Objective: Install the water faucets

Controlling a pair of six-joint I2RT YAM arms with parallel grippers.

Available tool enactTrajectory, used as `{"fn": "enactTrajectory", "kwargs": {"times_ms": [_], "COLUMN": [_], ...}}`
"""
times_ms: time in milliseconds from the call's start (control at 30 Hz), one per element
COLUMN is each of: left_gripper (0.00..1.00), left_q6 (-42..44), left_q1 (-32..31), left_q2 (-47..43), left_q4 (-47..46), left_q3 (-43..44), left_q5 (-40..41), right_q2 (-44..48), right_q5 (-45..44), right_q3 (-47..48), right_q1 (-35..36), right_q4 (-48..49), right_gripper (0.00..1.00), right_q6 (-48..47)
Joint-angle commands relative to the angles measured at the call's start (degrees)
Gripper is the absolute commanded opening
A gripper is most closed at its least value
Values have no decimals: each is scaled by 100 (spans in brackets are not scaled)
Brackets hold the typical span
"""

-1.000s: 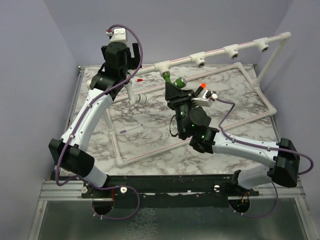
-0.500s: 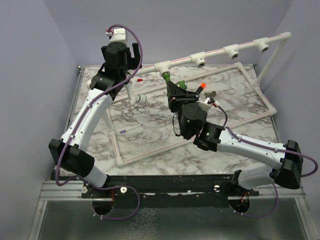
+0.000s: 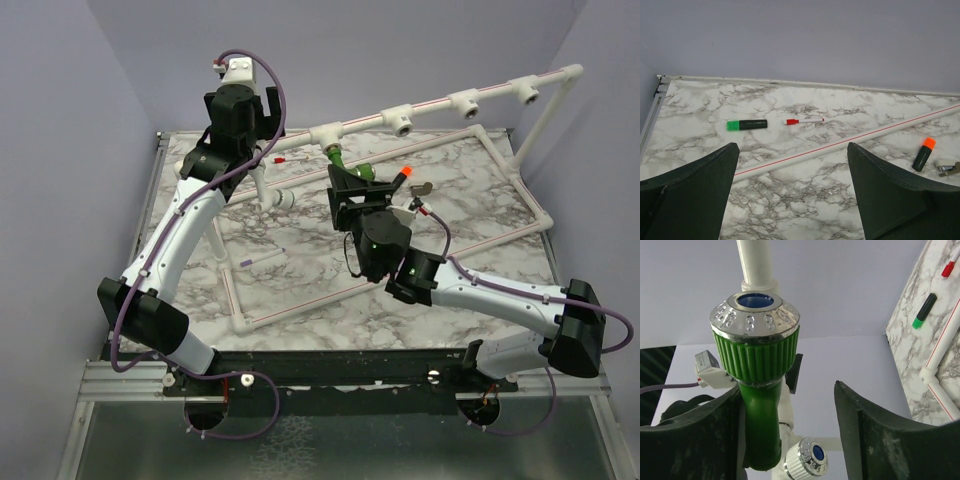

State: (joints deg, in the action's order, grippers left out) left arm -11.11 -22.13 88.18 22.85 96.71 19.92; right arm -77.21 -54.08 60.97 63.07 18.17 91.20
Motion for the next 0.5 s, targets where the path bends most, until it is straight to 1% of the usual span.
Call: {"fn": "enactTrajectory", "kwargs": {"times_ms": [0, 67, 133, 233, 467], "left_gripper": [90, 90, 90, 90, 90], "left_q6": [30, 38, 39, 56, 74], "left_q1": [-51, -47, -49, -47, -50], "left_q2": [9, 15, 24, 28, 35], "left_q4": [501, 510, 510, 510, 544], "left_q3": [-105, -99, -104, -106, -70], "left_q5": [-226, -210, -195, -180, -134], "right_q2": [-41, -6, 41, 124, 497], "right_q5": [384, 460, 598, 837, 1266], "right_q3": [-265, -341, -444, -573, -744], "right_q1": [37, 38, 37, 38, 34], "right_q4": [222, 510, 1043, 1401, 1455], "right_gripper": [72, 78, 82, 82, 83], "right_q6": [-687, -1071, -1523, -1967, -2677]}}
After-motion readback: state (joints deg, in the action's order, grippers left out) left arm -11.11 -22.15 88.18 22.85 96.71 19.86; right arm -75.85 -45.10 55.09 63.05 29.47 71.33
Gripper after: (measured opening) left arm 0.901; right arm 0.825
